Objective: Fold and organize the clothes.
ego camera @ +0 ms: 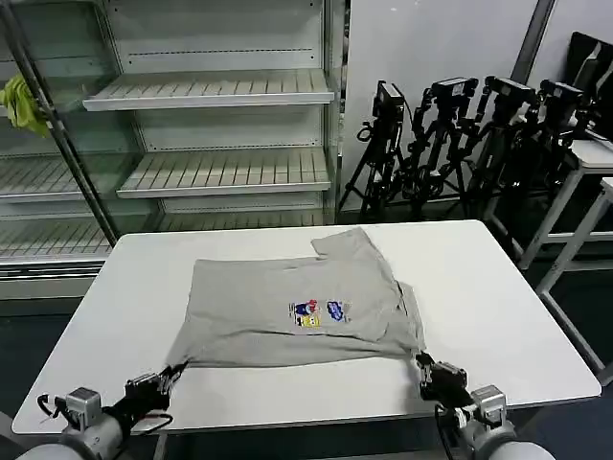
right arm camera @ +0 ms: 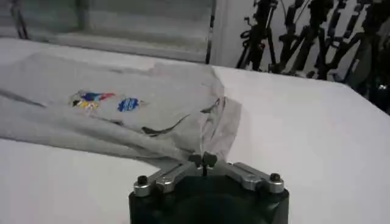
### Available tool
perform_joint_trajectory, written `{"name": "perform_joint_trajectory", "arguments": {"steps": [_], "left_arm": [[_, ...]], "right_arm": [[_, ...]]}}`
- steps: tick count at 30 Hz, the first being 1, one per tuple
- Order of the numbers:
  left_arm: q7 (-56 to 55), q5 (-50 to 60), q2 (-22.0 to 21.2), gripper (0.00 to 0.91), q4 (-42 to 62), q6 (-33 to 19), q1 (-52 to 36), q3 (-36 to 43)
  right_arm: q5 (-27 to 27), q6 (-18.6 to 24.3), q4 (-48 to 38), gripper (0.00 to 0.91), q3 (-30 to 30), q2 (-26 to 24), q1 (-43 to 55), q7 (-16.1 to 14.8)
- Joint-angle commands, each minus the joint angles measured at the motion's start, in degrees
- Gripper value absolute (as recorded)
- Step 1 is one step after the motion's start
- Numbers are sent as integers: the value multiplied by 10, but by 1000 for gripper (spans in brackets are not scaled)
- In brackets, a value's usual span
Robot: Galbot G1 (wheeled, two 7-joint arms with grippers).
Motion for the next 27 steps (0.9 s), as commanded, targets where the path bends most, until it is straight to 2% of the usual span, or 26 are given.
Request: {"name": "perform_joint_trajectory", "arguments": {"steps": [1, 6, 14, 25, 26, 27], "left_arm": [[-6, -9, 13, 50, -97, 1, 186, -113], [-6, -1, 0, 50, -110, -1, 221, -132], [-6, 10, -8, 50, -106, -4, 228, -136], [-2, 26, -19, 50, -89, -13, 210, -118], [-2, 26, -19, 50, -90, -12, 209, -117], [-2, 26, -20, 71, -91, -11, 208, -115]], "right_arm": [[33, -13, 72, 0, 15, -79, -51, 73], [38, -23, 72, 0, 21, -91, -50, 99], [46, -50, 95, 0, 18, -99, -67, 134], [42, -70, 107, 0, 18, -96, -81, 147], [43, -74, 107, 20, 18, -97, -80, 150], [45, -84, 109, 907, 18, -97, -80, 154]]}}
